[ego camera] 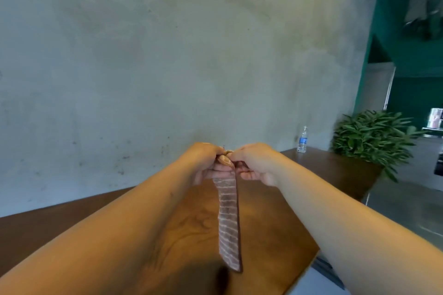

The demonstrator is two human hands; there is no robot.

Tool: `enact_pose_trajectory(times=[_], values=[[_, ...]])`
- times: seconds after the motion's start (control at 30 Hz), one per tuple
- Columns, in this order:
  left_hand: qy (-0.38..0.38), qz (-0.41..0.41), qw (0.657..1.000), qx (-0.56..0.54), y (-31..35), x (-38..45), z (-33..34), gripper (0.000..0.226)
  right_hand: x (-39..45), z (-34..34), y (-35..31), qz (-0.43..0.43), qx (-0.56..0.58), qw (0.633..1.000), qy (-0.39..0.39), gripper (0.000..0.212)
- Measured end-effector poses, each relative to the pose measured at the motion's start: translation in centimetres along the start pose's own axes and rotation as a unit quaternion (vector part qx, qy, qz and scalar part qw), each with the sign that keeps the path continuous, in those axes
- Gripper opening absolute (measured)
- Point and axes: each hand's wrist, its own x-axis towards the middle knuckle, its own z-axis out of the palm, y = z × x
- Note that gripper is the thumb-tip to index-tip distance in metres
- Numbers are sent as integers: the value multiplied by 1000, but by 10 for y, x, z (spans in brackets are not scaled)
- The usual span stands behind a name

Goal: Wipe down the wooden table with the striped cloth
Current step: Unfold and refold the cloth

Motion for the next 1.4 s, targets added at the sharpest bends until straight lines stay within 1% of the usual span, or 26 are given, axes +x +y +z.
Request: enact_pose_trajectory(times=[0.1,0.23,0.33,0.4,0.43,0.5,0.57,0.6,0.67,0.73,0.77,0.8,0.87,0.9,0.93,0.97,1.03,1.07,1.17,1.27,1.33,1.4], values=[[-6,9,1000,17,3,21,39,26,5,-43,11,-19,-34,999,27,7],[-11,8,999,32,2,54,90,25,22,-91,24,-30,-76,995,50,8],[-29,9,999,18,0,78,123,25,37,-125,36,-33,-106,993,24,10],[-40,3,999,12,-1,95,138,27,46,-146,45,-28,-140,990,2,20],[-52,-1,999,11,-3,107,150,28,54,-158,53,-27,-164,986,10,26],[-91,-6,996,20,-6,129,169,27,72,-180,67,-39,-194,979,57,31],[-125,0,991,39,-6,150,185,25,91,-201,78,-38,-185,978,89,30],[-135,9,989,55,-6,164,193,25,102,-214,81,-32,-181,979,86,26],[-127,37,987,92,-6,190,206,20,118,-238,85,-21,-180,981,73,16],[-78,88,983,142,-7,223,217,15,134,-264,89,-26,-172,982,71,12],[-59,110,979,161,-8,241,223,22,141,-278,91,-28,-171,982,71,11],[-60,116,978,163,-10,259,228,33,148,-292,93,-25,-172,982,69,11],[-125,93,979,133,-15,287,239,57,158,-316,95,-24,-170,983,64,12],[-163,75,977,114,-18,300,251,64,163,-331,99,-24,-163,984,64,12],[-189,62,975,100,-21,310,258,66,167,-342,102,-26,-154,986,66,12],[-213,55,972,86,-25,322,269,60,171,-356,106,-26,-150,986,70,11],[-249,65,965,42,-31,339,292,34,181,-384,117,-23,-145,986,82,10],[-262,71,962,6,-32,347,302,26,187,-397,122,-22,-143,985,90,10],[-300,84,946,-87,-35,364,334,24,199,-438,139,-19,-131,985,113,12],[-343,97,926,-125,-32,384,386,19,215,-489,167,-17,-101,989,106,20],[-354,107,917,-148,-28,396,418,19,227,-519,186,-22,-54,995,86,15],[-341,123,918,-158,-23,410,452,18,237,-550,203,-36,18,997,67,14]])
